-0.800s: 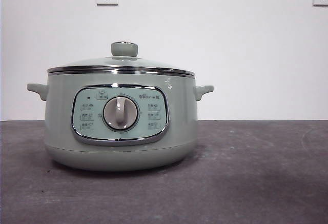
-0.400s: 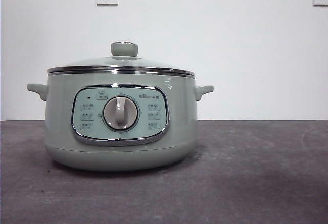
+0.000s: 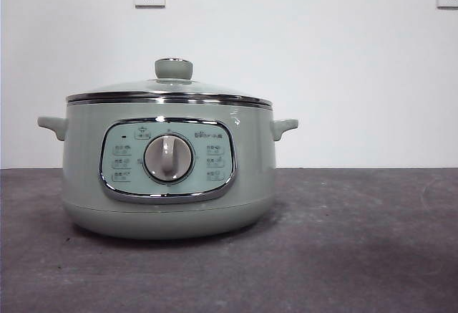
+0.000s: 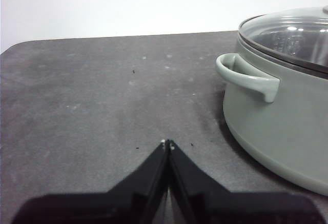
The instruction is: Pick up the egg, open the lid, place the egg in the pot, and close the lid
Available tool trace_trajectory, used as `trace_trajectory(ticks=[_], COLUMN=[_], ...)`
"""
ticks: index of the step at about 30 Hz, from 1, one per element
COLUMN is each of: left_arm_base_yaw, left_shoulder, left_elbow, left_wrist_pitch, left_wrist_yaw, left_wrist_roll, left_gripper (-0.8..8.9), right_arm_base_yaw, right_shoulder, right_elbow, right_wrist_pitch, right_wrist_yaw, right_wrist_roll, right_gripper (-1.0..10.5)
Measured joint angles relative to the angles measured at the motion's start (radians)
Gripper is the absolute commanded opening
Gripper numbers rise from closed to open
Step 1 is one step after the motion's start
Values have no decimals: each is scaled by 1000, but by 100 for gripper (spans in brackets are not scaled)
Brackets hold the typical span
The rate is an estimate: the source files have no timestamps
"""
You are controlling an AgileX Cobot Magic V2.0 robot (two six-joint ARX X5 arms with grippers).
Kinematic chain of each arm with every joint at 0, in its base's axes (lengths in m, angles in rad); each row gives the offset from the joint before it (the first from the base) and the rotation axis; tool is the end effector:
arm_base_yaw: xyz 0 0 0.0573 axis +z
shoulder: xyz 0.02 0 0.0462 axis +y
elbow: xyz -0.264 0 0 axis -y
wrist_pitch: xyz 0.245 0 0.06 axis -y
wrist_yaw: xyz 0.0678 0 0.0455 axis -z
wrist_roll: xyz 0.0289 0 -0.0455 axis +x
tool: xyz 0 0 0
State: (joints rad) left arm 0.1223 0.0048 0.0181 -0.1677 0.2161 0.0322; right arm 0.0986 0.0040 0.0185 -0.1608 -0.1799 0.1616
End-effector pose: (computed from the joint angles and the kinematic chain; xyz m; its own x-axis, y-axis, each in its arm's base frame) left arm 0.0951 0.0054 0.1533 0.9841 -0.0951 -0.1502 0.0960 0.9954 -0.0011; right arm 0.0943 0.0145 0.1541 0.9510 0.2739 -0.1434 -0.2461 0.9514 0.1849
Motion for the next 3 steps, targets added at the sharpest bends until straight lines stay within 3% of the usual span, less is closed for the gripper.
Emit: trace_trajectory(ticks=[3], left_arm_base_yaw=[0], left_shoulder=[0], left_elbow=[0], left_wrist_pitch=[0], left_wrist_yaw=[0], left_wrist_roll=[0], left_gripper=[-3], right_arm_base_yaw=[0], right_shoulder=[0], right_elbow=[0], right_wrist_pitch=[0], right_wrist_yaw=[0], right_wrist_roll=[0], right_gripper=[0])
